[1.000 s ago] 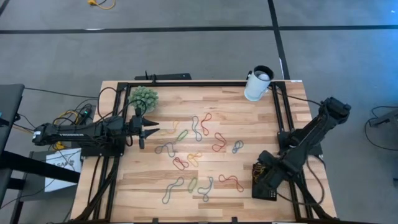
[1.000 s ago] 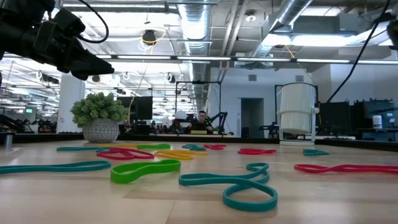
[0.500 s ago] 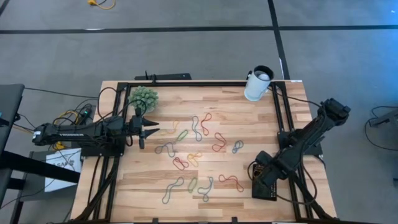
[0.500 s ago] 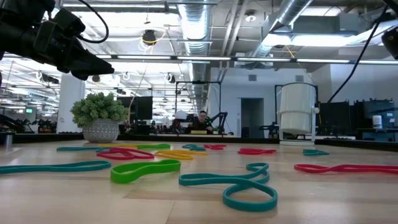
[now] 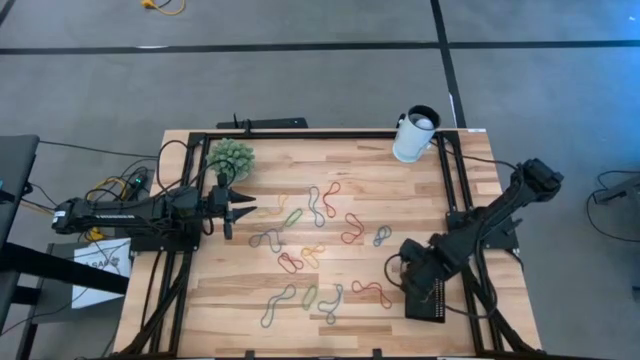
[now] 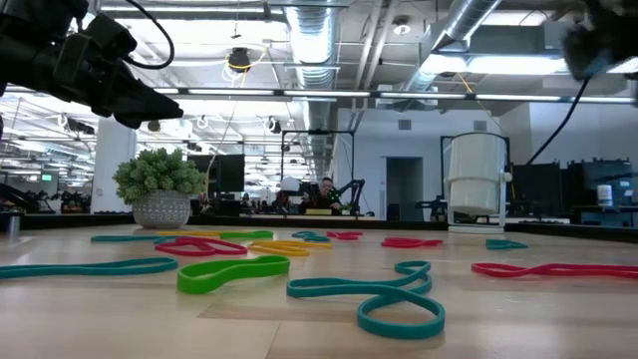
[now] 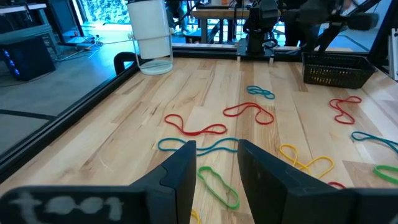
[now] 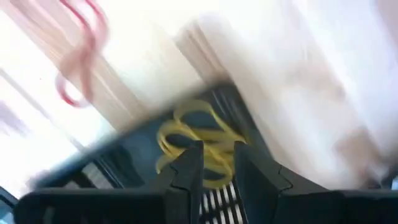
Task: Pick and place items into bin
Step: Put the bottom yellow rubberband into the black basket
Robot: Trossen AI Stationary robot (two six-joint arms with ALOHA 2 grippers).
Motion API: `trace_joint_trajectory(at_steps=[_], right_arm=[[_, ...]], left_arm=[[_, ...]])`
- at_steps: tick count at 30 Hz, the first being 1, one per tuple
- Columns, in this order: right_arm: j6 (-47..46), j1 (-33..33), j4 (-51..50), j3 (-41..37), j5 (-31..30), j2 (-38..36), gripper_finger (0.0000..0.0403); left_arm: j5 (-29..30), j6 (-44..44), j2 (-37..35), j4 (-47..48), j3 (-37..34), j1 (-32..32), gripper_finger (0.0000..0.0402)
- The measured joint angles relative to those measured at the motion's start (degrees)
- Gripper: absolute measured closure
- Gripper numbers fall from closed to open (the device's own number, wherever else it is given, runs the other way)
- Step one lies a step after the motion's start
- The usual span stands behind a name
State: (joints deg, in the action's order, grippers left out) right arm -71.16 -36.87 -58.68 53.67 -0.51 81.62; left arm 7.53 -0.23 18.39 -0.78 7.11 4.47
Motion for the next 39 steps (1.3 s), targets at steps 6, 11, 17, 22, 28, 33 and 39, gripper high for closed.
trace_joint_trajectory(at_steps=[6, 11, 17, 22, 28, 33, 39], right_arm=[[14.80, 4.56, 2.48, 6.96, -10.49, 0.00, 0.0320], [30.11, 10.17, 15.19, 8.20, -22.48, 0.35, 0.0320], [51.53, 18.91, 38.05, 8.05, -22.95, 7.93, 0.0322], [65.36, 24.59, 54.20, 8.02, -15.44, 18.53, 0.0333], [69.21, 28.55, 57.09, 9.28, -9.52, 27.33, 0.0339], [69.25, 29.99, 57.35, 10.03, -2.85, 29.57, 0.0339], [67.05, 29.03, 57.41, 10.18, 0.38, 29.57, 0.0339]], left_arm=[[0.49, 0.00, -0.01, 0.00, 0.00, 0.01, 0.0292], [0.55, 0.00, 0.00, 0.00, 0.00, 0.02, 0.0292], [0.68, -0.01, 0.00, 0.00, 0.00, 0.01, 0.0292], [0.68, -0.04, 0.00, 0.00, 0.00, 0.00, 0.0292], [3.18, -2.49, -0.02, 0.17, -0.01, 0.02, 0.0292], [5.44, -2.49, -0.01, 0.50, 0.00, 0.01, 0.0292], [5.27, -2.48, 0.00, 0.50, 0.00, 0.02, 0.0292]])
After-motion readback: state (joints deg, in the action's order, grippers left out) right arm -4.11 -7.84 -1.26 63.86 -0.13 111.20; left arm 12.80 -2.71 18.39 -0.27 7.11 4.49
